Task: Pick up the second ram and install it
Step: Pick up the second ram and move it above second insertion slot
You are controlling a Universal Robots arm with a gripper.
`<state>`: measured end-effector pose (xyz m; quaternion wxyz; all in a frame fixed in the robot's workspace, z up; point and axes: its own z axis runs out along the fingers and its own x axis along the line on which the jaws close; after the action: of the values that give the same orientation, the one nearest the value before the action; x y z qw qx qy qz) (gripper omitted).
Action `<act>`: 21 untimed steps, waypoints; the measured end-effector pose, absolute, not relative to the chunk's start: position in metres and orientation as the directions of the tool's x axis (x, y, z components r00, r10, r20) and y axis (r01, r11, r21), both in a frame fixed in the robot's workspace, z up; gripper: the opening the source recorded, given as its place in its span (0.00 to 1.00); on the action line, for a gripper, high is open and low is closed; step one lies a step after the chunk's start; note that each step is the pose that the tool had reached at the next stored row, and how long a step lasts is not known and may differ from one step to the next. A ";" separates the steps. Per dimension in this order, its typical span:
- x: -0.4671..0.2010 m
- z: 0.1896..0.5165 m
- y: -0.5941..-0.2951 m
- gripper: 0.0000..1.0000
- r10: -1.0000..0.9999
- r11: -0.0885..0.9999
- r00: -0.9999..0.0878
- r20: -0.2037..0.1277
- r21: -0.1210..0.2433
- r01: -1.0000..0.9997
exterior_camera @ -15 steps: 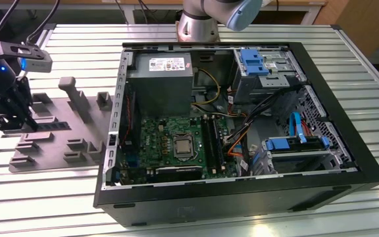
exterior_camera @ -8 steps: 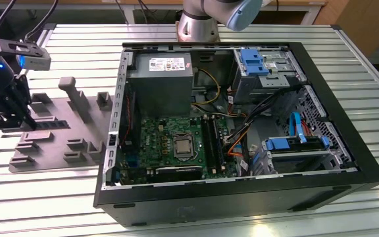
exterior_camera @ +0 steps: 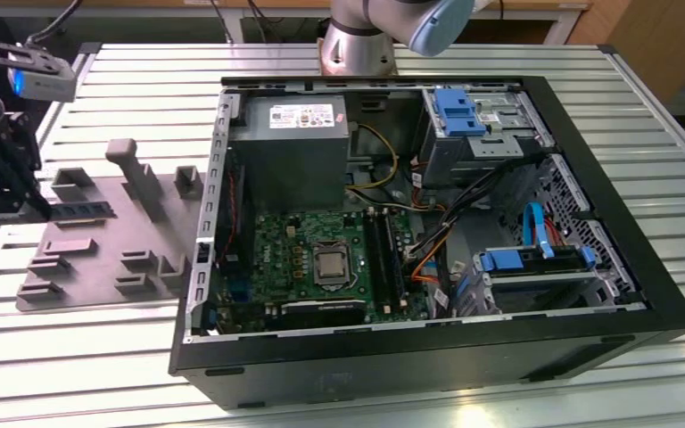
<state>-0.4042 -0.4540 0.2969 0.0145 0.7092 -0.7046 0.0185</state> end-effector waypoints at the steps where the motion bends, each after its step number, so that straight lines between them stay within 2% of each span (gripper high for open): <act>1: -0.404 0.301 -0.454 0.14 -0.999 -0.007 0.006 0.047 -0.006 -1.000; 21: -0.404 0.346 -0.453 0.14 -0.999 -0.007 0.006 0.047 -0.006 -1.000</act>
<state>-0.4042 -0.4529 0.3464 0.0145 0.7092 -0.7046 0.0185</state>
